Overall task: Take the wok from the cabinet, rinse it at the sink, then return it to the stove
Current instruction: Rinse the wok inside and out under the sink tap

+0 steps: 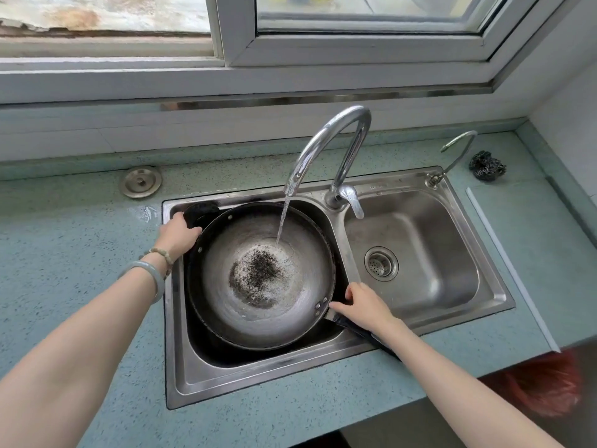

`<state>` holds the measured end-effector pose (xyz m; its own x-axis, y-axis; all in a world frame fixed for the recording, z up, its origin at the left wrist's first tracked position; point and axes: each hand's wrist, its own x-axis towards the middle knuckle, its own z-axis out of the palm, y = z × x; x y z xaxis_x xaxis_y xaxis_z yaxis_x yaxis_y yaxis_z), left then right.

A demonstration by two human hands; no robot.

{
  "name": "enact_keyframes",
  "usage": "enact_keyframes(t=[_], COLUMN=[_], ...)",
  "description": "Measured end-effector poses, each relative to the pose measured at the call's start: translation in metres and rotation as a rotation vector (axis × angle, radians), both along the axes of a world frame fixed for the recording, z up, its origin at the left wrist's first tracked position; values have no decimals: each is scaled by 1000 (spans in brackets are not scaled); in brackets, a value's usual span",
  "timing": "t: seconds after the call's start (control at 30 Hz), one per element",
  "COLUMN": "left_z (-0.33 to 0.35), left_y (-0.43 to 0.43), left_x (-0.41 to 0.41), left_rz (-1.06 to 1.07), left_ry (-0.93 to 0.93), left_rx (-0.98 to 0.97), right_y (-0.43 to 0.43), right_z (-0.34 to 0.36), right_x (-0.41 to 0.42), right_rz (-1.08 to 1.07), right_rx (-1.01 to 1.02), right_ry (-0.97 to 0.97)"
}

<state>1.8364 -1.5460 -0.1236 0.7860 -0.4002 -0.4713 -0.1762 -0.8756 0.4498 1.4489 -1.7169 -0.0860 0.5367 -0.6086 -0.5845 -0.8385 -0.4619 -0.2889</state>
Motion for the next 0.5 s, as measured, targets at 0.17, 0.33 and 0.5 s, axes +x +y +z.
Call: enact_keyframes(t=[0.17, 0.33, 0.5], left_z=[-1, 2, 12], left_y=[-10, -15, -11], left_x=[7, 7, 3], left_rz=[-11, 82, 187], left_ry=[-92, -96, -17], left_rx=[38, 32, -86], right_y=[9, 14, 0], right_z=[-2, 0, 16], right_x=[-21, -21, -26], right_rz=[51, 60, -4], right_rx=[48, 42, 11], right_ry=[121, 106, 91])
